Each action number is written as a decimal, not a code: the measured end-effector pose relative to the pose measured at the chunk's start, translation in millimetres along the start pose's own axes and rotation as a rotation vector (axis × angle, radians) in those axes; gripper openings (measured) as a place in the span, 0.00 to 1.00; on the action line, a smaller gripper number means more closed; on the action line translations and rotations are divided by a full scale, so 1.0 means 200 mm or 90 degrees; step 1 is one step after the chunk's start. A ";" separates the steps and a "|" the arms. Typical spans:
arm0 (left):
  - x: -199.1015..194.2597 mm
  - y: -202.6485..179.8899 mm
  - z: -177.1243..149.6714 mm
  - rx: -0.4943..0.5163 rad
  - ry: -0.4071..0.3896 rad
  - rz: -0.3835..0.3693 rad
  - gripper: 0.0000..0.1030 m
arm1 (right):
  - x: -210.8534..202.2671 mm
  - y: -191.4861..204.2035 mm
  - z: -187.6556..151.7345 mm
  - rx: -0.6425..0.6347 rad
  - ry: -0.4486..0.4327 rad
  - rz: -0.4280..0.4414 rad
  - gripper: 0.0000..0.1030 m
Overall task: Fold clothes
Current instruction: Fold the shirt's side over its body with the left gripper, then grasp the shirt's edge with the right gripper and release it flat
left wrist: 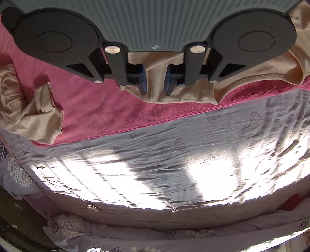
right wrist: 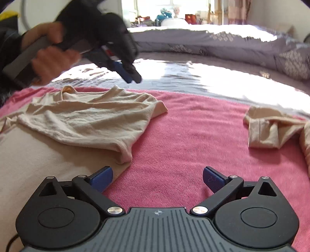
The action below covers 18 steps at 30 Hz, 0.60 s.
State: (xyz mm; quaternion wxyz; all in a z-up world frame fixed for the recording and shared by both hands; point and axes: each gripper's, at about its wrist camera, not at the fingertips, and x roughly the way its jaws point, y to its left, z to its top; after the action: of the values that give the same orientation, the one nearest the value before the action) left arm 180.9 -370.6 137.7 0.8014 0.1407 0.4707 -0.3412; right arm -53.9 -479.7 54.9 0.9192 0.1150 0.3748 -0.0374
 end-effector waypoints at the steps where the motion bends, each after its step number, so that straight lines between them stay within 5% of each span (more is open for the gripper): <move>1: -0.05 -0.05 -0.09 0.047 -0.003 0.001 0.25 | -0.03 -0.11 0.00 0.068 0.020 0.041 0.94; 7: -0.11 -0.39 -0.51 0.264 -0.025 0.005 0.38 | -0.14 -0.57 0.07 0.419 0.009 0.204 0.72; 11: -0.10 -0.50 -0.68 0.355 -0.085 0.039 0.40 | 0.01 -0.54 0.30 0.381 0.019 0.225 0.66; 18: -0.08 -0.31 -0.75 0.219 -0.135 -0.004 0.55 | 0.46 -0.23 0.59 0.235 0.109 0.189 0.46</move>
State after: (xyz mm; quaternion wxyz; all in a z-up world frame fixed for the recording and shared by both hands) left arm 35.6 -326.9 80.1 0.8096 0.2373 0.3190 -0.4318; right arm 85.7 -550.5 64.8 0.8429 0.3375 0.4170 0.0400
